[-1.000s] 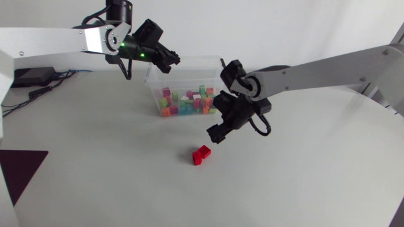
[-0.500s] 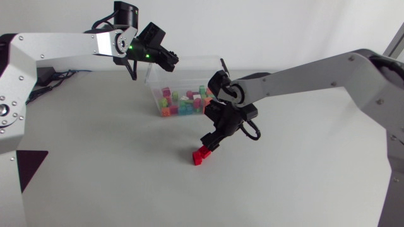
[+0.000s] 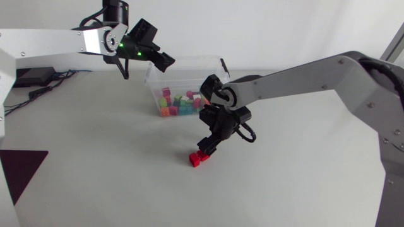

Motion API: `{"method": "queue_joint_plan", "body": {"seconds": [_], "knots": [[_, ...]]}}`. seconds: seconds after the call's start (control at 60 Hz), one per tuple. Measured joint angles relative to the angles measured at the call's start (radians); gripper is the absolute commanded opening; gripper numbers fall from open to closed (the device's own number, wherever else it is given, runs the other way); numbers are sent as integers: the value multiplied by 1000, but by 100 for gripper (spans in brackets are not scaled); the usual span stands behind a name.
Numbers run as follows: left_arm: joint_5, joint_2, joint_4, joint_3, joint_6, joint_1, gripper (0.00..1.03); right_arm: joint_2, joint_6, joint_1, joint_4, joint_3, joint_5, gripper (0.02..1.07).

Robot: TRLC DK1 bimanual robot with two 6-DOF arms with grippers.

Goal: Place the duplo bricks in the container

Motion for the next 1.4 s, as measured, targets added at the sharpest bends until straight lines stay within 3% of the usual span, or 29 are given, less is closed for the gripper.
{"method": "queue_joint_plan", "body": {"seconds": [0.483,0.867,1.4], "knots": [[47,-236,4,-243,10,10,99,-73,10,51,-32,-29,11,102],[103,-447,-104,-515,176,10,99,-44,29,68,-46,-40,10,102],[129,-503,-201,-665,298,19,99,61,55,78,-122,68,6,100]]}}
